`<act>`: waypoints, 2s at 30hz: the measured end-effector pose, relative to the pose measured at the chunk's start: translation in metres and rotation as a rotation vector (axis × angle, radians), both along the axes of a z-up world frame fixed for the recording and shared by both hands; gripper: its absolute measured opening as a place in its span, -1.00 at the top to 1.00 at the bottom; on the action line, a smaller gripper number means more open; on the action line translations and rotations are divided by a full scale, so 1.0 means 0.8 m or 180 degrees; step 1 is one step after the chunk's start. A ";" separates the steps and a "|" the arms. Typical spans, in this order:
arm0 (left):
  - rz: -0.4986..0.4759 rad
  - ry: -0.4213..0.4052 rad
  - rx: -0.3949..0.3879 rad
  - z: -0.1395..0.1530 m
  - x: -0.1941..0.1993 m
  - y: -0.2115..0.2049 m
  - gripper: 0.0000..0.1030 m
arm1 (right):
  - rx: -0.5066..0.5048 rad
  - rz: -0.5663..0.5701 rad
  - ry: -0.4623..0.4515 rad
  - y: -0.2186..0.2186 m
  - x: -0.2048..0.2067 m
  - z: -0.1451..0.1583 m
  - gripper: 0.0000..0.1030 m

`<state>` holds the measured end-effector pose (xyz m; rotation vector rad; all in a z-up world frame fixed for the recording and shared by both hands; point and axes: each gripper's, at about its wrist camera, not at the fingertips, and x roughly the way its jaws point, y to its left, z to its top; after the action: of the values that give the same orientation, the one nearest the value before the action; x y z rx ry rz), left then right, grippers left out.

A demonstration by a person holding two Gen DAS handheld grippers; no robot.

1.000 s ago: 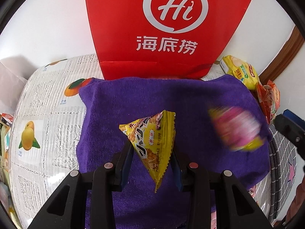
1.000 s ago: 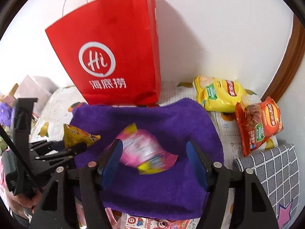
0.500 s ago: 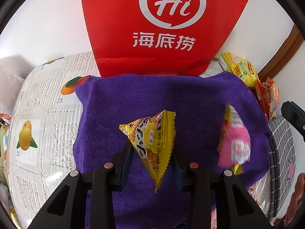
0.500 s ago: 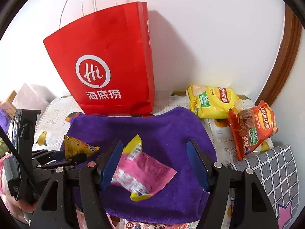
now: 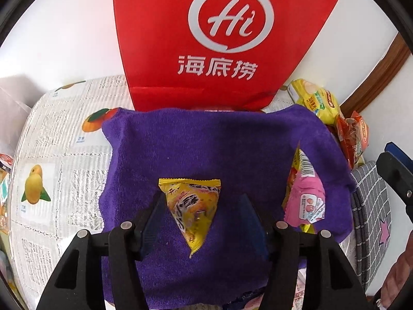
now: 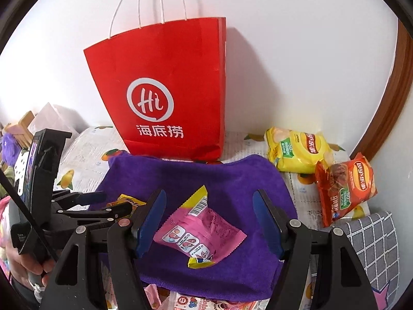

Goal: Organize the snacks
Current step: 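Release the pink bag onto the towel with the right tool while the left tool releases the yellow pack, then grasp the red gold-printed packet with the right tool while the left tool grasps a pink bag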

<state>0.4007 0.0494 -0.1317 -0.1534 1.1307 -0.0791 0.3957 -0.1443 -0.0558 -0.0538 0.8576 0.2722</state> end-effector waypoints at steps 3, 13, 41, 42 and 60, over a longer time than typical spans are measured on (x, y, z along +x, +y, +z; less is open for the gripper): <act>0.0019 -0.0033 -0.0001 0.008 -0.003 0.003 -0.14 | 0.0026 -0.0027 0.0014 -0.002 -0.011 0.003 -0.35; 0.0023 -0.0109 -0.0054 0.029 -0.013 0.000 -0.15 | -0.0129 -0.0099 0.0308 -0.033 -0.079 -0.062 -0.35; -0.0042 -0.0219 -0.0186 0.061 -0.031 -0.003 -0.18 | -0.1006 0.0215 0.0398 -0.014 -0.127 -0.172 0.03; -0.0052 -0.0222 -0.0187 0.061 -0.031 -0.003 -0.18 | -0.0995 0.0222 0.0428 -0.014 -0.127 -0.174 0.19; -0.0151 -0.0475 -0.0118 0.100 -0.065 -0.020 -0.18 | -0.0457 0.0066 0.0194 -0.043 -0.204 -0.073 0.98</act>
<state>0.3485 0.0337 -0.0518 -0.1513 0.9844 -0.1516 0.2326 -0.1784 -0.1140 -0.1890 0.9368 0.2324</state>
